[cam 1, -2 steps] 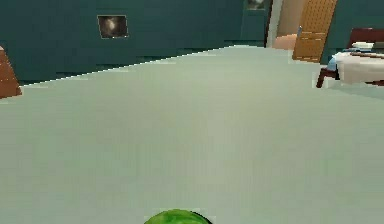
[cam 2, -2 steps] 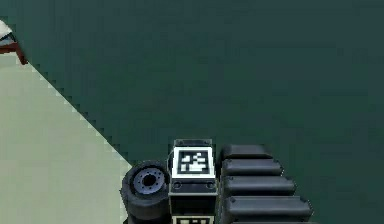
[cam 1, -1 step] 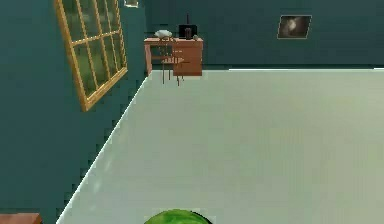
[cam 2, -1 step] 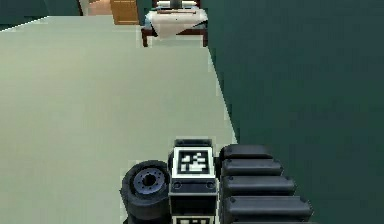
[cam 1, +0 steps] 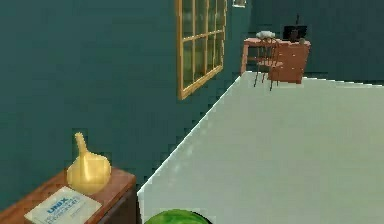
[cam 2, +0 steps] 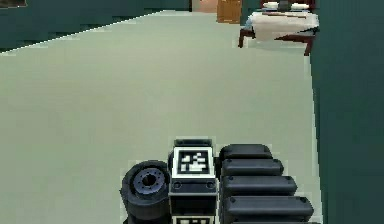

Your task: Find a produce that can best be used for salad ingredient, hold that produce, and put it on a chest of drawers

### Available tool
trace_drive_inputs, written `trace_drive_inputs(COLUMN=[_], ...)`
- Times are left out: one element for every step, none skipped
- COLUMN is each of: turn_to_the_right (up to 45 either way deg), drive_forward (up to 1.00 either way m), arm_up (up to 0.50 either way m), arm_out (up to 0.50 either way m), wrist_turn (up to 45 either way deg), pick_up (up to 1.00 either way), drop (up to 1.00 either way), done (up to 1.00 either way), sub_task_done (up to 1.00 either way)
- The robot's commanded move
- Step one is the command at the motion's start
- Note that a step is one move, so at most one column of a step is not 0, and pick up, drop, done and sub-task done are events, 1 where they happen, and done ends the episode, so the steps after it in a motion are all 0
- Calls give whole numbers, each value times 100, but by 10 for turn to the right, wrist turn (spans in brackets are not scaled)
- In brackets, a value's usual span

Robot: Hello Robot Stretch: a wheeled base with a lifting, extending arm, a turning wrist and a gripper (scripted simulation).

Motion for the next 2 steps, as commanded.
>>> trace_drive_inputs(turn_to_the_right=[0, -240], drive_forward=[75, 0], arm_up=[0, 0], arm_out=[0, 0], wrist_turn=[0, 0], pick_up=[0, 0], drop=[0, 0], done=[0, 0], sub_task_done=[0, 0])
